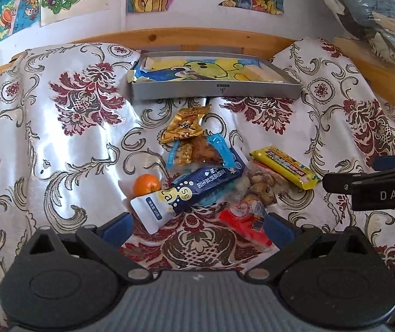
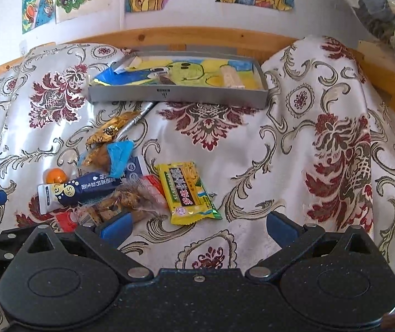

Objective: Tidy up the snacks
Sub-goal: 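Move the left tool toward the clear cookie bag while the right tool approaches the yellow-green biscuit packet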

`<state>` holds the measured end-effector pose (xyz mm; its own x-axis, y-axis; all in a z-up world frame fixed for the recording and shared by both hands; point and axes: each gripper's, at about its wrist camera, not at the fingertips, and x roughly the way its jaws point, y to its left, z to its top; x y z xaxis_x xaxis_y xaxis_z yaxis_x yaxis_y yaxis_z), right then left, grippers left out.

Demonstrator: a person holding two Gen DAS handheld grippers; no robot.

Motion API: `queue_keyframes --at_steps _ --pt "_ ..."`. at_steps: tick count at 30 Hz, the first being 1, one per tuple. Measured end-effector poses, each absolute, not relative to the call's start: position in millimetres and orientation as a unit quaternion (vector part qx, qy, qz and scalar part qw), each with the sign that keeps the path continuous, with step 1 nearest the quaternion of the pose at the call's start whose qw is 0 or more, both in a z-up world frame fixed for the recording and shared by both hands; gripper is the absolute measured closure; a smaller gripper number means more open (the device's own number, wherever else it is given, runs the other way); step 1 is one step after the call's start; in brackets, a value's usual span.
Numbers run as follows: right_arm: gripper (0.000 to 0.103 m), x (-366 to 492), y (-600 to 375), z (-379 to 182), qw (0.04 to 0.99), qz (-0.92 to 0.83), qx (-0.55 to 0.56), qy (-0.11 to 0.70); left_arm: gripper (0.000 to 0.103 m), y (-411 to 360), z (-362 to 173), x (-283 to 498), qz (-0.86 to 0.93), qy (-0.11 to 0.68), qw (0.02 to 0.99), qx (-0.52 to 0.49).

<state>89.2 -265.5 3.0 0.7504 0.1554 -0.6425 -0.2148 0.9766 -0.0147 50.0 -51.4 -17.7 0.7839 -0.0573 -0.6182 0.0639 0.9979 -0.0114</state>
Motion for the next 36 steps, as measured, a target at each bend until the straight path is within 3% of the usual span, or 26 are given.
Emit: queue_keyframes --at_steps 22,36 --pt "0.001 124.9 -273.9 -11.2 0.909 0.116 0.005 0.4 0.001 -71.2 -28.9 70.2 -0.057 0.346 0.936 0.028" --pt "0.001 187.0 -279.9 -33.0 0.881 0.177 -0.044 0.437 0.001 -89.0 -35.3 99.9 -0.093 0.379 0.919 0.065"
